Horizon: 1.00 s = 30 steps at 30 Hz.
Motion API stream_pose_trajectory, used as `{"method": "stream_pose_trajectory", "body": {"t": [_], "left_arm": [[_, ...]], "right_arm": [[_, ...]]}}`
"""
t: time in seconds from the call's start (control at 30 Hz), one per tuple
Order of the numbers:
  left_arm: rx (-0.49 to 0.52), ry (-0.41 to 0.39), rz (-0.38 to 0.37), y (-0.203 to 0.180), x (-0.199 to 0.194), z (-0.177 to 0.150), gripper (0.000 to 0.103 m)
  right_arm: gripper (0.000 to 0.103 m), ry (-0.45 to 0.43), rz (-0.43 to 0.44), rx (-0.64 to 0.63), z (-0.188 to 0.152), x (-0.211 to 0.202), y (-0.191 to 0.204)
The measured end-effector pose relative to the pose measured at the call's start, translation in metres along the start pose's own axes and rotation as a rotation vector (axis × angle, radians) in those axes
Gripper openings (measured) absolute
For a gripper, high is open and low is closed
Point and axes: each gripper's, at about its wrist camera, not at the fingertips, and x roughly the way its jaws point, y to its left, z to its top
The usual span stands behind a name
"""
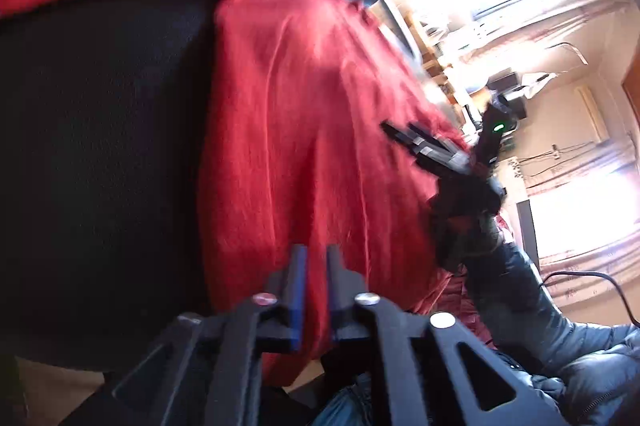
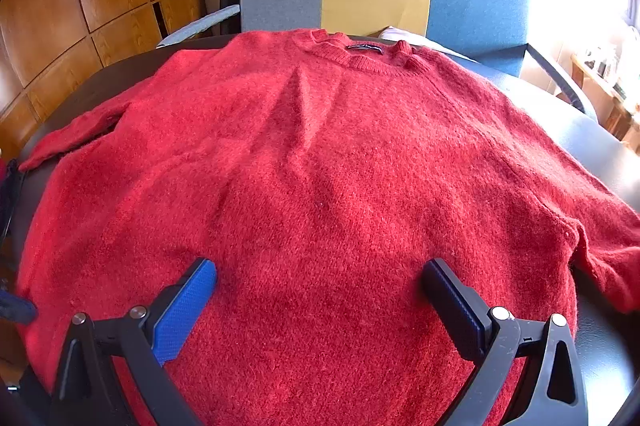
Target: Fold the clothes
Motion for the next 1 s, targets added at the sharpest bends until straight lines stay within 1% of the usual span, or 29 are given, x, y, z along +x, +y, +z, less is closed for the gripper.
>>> {"method": "stream_pose_trajectory", "body": {"t": [0.07, 0.1, 0.17, 0.3, 0.37, 0.43, 0.57, 0.6, 0.63, 0.67, 0.7, 0.87, 1.0], "left_arm": [[-0.039, -0.090, 0.063, 0.011, -0.022, 0.020, 0.017], [-0.073, -0.135, 0.109, 0.020, -0.032, 0.030, 0.017], [-0.160, -0.219, 0.245, 0.046, -0.052, 0.052, 0.017], [-0.267, -0.352, 0.458, 0.087, -0.084, 0.090, 0.019], [-0.278, -0.397, 0.509, 0.097, -0.091, 0.107, 0.020], [-0.269, -0.410, 0.541, 0.096, -0.080, 0.124, 0.021], [-0.275, -0.360, 0.634, 0.118, -0.055, 0.155, 0.021], [-0.292, -0.341, 0.666, 0.126, -0.048, 0.159, 0.021], [-0.309, -0.328, 0.683, 0.136, -0.042, 0.162, 0.020], [-0.298, -0.346, 0.694, 0.141, -0.042, 0.165, 0.021], [-0.298, -0.345, 0.719, 0.144, -0.042, 0.169, 0.020], [-0.360, -0.349, 0.775, 0.162, -0.048, 0.184, 0.018], [-0.388, -0.334, 0.881, 0.171, -0.052, 0.201, 0.018]], "right_arm": [[0.103, 0.001, -0.001, 0.001, 0.001, 0.002, 0.000], [0.103, 0.000, -0.001, 0.002, 0.001, 0.002, 0.000], [0.103, -0.001, -0.002, 0.002, 0.001, 0.002, 0.000], [0.103, -0.002, -0.005, 0.002, 0.003, 0.004, -0.001], [0.103, 0.000, -0.008, 0.004, 0.003, 0.003, 0.000], [0.103, 0.002, -0.013, 0.006, 0.003, 0.003, 0.000], [0.103, 0.006, -0.022, 0.013, 0.006, 0.005, 0.000], [0.103, 0.006, -0.024, 0.016, 0.006, 0.005, 0.001], [0.103, 0.007, -0.026, 0.018, 0.006, 0.005, 0.002], [0.103, 0.008, -0.029, 0.021, 0.006, 0.005, 0.002], [0.103, 0.009, -0.032, 0.024, 0.006, 0.004, 0.003], [0.103, 0.017, -0.045, 0.047, 0.013, 0.010, 0.009], [0.103, 0.031, -0.038, 0.066, 0.023, 0.016, 0.022]]}}
